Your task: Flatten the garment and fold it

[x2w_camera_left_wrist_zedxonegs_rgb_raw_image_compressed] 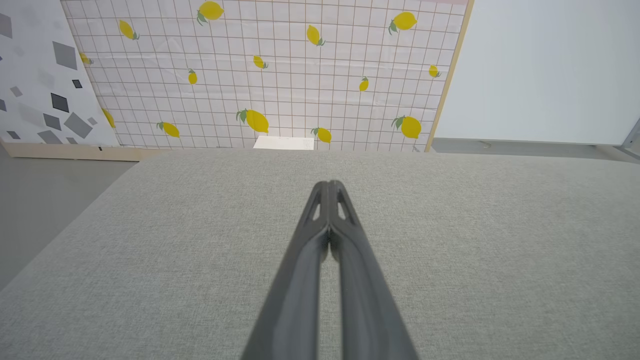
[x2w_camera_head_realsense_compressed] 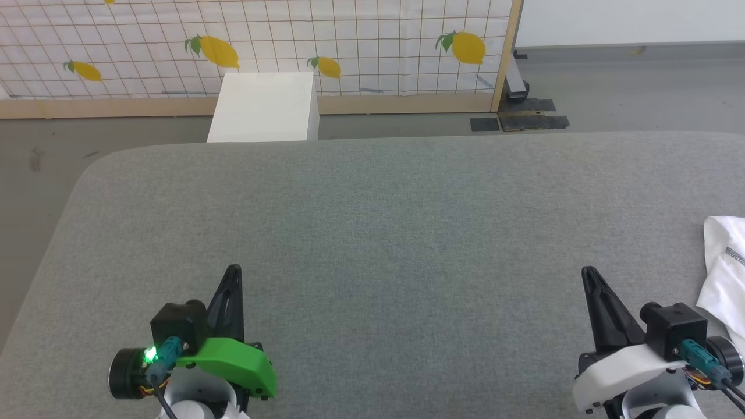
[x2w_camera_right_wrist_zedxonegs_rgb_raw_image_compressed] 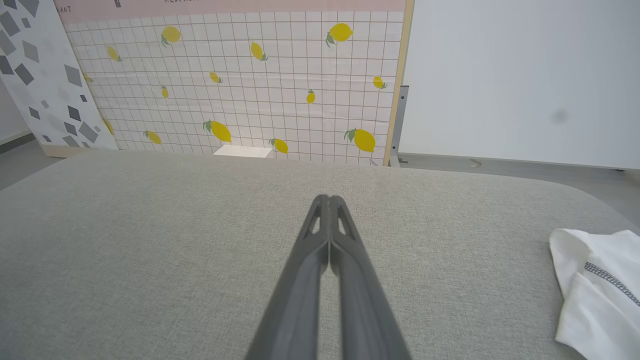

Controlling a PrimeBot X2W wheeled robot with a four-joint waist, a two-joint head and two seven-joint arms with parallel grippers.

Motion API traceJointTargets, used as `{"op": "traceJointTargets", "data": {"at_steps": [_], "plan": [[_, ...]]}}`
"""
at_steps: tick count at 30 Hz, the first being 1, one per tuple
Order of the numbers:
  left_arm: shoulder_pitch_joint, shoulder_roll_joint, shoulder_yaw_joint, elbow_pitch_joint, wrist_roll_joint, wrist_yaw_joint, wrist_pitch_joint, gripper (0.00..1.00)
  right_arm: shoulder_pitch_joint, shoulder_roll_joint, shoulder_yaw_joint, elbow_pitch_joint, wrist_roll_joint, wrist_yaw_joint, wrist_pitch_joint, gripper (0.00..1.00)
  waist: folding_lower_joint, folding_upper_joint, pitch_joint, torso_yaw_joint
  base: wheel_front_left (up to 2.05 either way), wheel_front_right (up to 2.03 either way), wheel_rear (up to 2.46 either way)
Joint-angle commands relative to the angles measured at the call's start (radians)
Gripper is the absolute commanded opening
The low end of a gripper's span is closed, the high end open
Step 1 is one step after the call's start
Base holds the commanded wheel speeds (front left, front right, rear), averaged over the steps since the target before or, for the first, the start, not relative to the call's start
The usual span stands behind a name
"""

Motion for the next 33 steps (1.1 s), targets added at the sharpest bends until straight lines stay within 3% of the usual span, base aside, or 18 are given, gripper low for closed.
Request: {"op": "traceJointTargets", "data": {"at_steps": [1,33], "plan": [[0.014,-0.002,0.004,-0.008,0.022,0.008,0.005,0.0,-0.018,0.002,0.004,-0.007,-0.011,-0.001,0.004,0.0,0.0,0.0,0.0,0.0,0.0,0.0,0.0],[0.02,-0.003,0.035,-0.051,0.097,0.02,0.069,0.0,-0.033,0.003,0.022,-0.023,-0.039,-0.001,0.05,0.0,0.0,0.0,0.002,-0.004,0.0,0.0,0.0]]}}
